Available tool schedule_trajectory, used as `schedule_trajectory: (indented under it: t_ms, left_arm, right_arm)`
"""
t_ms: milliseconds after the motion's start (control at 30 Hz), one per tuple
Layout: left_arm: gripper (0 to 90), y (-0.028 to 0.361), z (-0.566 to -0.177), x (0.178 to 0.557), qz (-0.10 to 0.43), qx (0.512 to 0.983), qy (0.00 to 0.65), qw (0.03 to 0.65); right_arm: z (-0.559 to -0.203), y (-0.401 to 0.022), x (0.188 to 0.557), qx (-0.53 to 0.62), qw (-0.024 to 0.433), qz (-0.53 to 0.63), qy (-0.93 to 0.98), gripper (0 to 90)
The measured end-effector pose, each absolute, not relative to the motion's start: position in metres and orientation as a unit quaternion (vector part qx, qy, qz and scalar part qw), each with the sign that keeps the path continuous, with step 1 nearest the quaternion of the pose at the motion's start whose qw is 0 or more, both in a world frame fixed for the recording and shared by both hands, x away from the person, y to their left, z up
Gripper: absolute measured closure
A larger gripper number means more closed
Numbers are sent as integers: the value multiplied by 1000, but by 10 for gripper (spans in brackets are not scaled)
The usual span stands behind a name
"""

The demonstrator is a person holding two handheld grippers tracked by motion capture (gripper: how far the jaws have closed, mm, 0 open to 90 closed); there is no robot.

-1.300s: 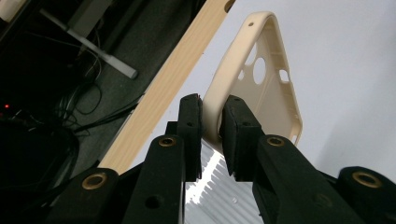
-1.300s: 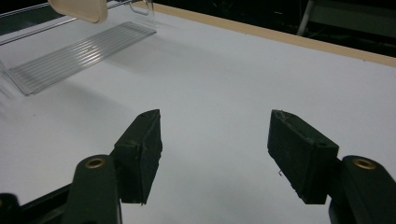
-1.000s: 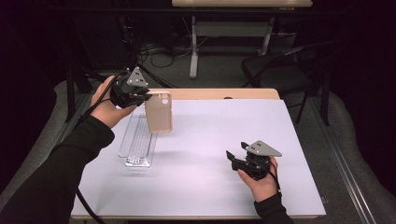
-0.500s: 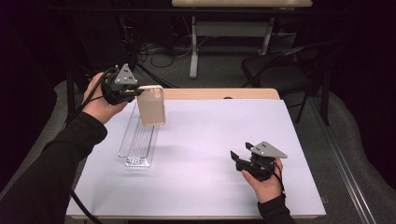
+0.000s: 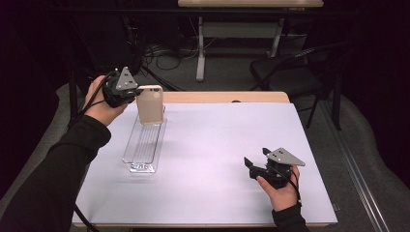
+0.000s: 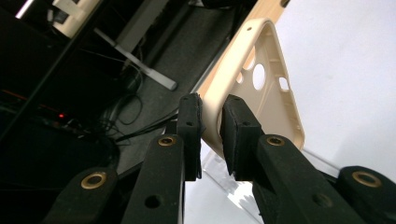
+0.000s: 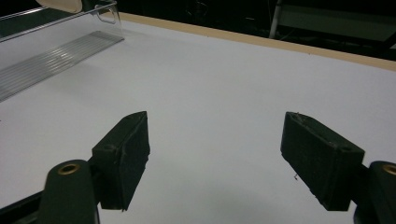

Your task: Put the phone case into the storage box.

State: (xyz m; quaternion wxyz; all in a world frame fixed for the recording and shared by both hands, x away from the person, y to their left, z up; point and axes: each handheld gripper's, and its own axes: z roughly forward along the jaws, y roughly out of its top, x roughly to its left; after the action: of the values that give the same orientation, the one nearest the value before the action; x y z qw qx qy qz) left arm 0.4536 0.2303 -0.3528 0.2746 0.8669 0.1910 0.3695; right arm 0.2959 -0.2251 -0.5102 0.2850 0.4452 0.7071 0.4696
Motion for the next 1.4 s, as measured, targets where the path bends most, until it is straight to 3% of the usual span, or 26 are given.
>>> schedule_trajectory:
  t_ms: [733, 1267, 1400]
  left_arm:
    - [791, 245, -386, 485, 402, 855, 190, 268]
    - [791, 236, -407, 503, 406, 856, 182, 264]
    - [791, 237, -410, 505, 408, 857, 178, 261]
  right_arm:
    - [-516, -235, 291, 465, 289, 463, 697, 230]
    - [-518, -239, 290, 469, 289, 463, 695, 138]
    - [-521, -240, 290, 464, 291, 460, 699, 52]
